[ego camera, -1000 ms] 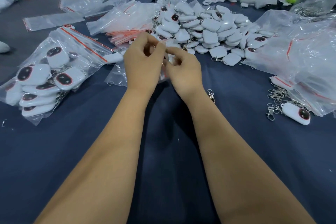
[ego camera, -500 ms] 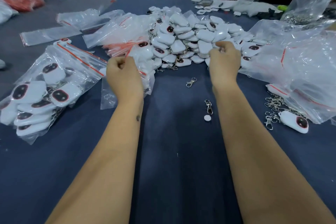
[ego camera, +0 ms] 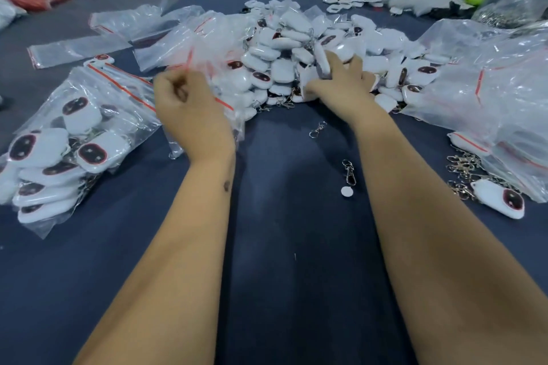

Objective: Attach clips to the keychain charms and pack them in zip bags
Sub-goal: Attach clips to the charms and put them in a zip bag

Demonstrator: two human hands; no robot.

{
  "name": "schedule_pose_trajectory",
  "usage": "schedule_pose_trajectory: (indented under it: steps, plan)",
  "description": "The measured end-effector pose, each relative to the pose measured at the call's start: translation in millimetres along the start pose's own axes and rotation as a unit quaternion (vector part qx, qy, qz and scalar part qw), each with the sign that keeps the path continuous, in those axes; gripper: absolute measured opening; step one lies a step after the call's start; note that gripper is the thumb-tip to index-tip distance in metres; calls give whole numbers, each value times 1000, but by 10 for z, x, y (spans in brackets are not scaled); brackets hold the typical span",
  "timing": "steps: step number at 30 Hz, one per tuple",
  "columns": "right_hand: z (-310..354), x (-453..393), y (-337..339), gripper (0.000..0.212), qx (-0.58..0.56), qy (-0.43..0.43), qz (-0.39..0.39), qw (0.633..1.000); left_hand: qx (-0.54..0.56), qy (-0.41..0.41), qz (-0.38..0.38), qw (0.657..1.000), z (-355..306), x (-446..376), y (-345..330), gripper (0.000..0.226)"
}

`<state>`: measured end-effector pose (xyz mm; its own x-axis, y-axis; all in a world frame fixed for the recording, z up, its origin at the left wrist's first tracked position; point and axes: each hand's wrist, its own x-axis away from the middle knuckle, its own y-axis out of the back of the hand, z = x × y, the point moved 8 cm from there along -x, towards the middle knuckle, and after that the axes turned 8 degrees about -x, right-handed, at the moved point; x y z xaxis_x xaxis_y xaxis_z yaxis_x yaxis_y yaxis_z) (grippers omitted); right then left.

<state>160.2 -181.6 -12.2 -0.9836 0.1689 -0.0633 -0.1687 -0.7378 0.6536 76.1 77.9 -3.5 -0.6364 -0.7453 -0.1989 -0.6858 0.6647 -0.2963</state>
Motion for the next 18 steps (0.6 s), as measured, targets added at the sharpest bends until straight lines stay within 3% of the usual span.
schedule_pose_trajectory:
  steps: [3,6,8,10,13,15,18]
  plan:
    - [31,173,-11,84,74,37,39,996,50,-74,-60,994,-222,-27,184,28]
    - [26,310,87,84,65,40,51,996,28,-150,-41,987,-444,78,177,26]
    - [9,388,127,84,54,24,57,997,-46,-185,41,981,-506,179,1,24]
    - [30,443,148,77,37,9,44,998,-154,-169,180,957,-374,337,-277,19]
    - [107,499,234,44,-57,11,-62,996,-307,-157,367,864,-12,670,-578,24]
    - [180,569,292,44,-170,34,-132,976,-394,-189,420,796,129,805,-649,27]
    - [294,621,168,61,-390,63,-131,909,-426,-163,397,796,203,681,-611,27]
